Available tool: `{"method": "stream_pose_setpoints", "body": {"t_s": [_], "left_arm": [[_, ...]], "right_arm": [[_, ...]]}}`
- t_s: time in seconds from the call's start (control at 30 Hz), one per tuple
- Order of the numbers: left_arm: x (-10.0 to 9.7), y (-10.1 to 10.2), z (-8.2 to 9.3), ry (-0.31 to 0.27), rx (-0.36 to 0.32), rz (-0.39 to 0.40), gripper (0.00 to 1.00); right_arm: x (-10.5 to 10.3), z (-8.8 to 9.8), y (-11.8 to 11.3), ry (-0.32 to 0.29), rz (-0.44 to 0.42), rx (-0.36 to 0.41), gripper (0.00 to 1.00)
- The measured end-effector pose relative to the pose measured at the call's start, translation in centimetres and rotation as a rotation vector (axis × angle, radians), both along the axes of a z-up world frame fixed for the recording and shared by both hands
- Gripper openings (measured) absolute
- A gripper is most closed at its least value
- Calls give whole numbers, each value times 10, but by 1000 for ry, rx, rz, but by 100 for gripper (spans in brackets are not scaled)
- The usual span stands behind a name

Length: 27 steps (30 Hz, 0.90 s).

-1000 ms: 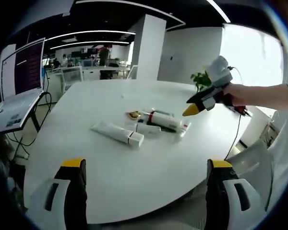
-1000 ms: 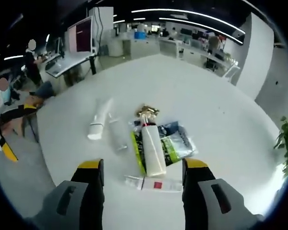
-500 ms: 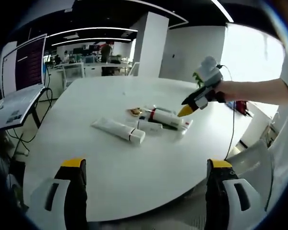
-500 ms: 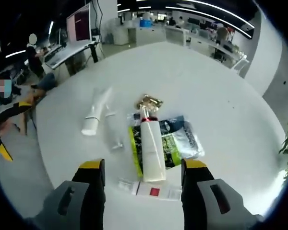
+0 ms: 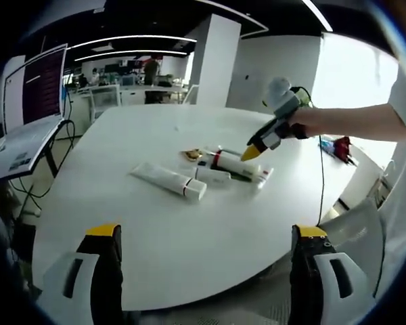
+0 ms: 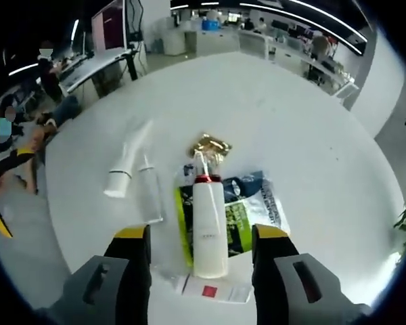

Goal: Arrange the skincare products in the storage area until every visible bottle or jar stands upright without overlapping.

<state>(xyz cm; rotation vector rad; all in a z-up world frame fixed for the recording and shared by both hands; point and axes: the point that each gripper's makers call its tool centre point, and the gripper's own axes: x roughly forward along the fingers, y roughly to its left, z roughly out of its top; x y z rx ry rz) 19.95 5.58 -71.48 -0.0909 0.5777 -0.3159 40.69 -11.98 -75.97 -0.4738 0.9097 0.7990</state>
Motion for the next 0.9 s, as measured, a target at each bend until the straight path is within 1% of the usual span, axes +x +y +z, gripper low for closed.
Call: {"method": "stream_pose_setpoints", "body": {"t_s": [0.07, 0.1, 0.27, 0.3, 0.47, 0.57, 0.73, 0.8, 0.9], "left_arm": [[0, 0, 0, 1, -3, 3, 98], [0, 0, 0, 1, -5, 4, 98], [0, 1, -1, 6, -5, 11, 98], [0, 2, -2, 9, -5, 13, 98], [-1, 2, -4, 22, -5, 16, 98], [0, 3, -4, 27, -5, 20, 97], [0, 4, -4, 27, -9, 30, 97], [0, 4, -4, 30, -8, 30, 96], [1, 5, -5, 33, -5, 33, 96]], "right_arm": [[6, -6, 1, 8, 7, -10, 59], [13, -10, 3, 11, 15, -4, 59], [21, -27, 6, 35, 44, -28, 58], [28, -33, 7, 41, 49, -33, 56], [30, -45, 10, 67, 67, -54, 55], [30, -47, 11, 72, 71, -58, 51], [36, -51, 16, 87, 73, -60, 46], [35, -53, 16, 91, 73, -59, 45], [40, -56, 19, 91, 77, -65, 44]]}}
